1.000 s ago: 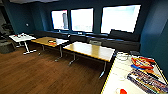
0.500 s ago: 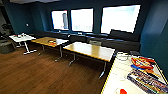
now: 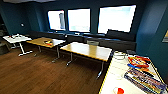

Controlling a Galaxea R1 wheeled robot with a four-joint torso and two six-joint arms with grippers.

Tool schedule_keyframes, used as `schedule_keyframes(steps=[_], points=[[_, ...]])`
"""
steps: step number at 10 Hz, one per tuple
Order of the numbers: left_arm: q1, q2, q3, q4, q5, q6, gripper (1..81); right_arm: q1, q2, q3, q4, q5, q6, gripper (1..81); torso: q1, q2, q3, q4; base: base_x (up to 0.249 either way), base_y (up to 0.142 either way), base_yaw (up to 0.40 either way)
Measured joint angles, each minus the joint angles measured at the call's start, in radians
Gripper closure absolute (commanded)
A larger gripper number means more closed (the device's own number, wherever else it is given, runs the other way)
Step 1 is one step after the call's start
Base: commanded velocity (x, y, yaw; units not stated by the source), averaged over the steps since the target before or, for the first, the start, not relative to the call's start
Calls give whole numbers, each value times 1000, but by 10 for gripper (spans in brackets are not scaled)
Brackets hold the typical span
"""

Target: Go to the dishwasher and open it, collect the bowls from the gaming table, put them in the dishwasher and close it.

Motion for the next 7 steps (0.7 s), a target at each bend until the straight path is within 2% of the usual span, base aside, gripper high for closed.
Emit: schedule_keyframes(steps=[7], points=[[-13, -3, 0, 0, -3, 0, 10, -1, 2, 1, 0, 1, 0, 10, 0, 0, 0, 0, 0, 0, -393]])
